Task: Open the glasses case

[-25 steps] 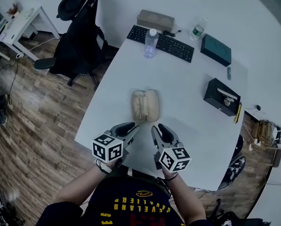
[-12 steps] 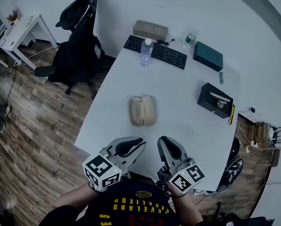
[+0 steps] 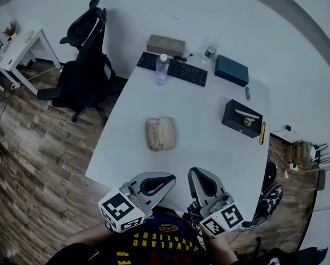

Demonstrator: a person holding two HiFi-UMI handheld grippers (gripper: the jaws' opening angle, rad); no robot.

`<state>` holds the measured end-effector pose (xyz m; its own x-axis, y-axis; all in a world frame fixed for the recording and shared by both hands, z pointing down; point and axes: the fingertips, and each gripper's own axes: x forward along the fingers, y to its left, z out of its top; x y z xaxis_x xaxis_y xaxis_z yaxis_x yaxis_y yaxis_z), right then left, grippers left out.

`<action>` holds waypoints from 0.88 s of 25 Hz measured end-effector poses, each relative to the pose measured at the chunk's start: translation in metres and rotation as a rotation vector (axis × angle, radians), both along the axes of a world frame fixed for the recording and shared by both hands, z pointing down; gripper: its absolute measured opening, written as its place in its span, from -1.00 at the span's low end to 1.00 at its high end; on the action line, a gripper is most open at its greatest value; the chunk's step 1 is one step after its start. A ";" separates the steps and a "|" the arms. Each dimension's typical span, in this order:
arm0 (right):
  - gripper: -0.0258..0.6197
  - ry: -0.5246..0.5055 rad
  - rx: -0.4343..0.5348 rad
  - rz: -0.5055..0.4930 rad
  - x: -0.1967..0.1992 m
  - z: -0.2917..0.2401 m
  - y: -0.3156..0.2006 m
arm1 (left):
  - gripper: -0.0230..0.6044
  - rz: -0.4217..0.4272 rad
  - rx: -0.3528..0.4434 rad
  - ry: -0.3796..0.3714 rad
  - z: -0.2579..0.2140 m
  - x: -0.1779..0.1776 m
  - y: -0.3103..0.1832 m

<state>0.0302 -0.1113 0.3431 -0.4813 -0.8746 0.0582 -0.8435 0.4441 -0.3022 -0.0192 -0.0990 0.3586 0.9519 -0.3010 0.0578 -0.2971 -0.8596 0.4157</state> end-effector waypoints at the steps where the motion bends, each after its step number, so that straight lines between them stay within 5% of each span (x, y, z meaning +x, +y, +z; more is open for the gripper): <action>1: -0.87 0.016 0.007 0.011 0.000 0.000 0.003 | -0.88 0.006 0.011 -0.004 0.000 0.001 0.004; 7: -0.87 0.044 0.024 0.046 -0.005 0.003 0.016 | -0.88 0.024 0.076 -0.033 -0.004 0.005 0.017; 22: -0.87 0.125 0.076 0.032 -0.016 -0.011 0.024 | -0.88 -0.006 0.079 -0.033 -0.011 0.000 0.016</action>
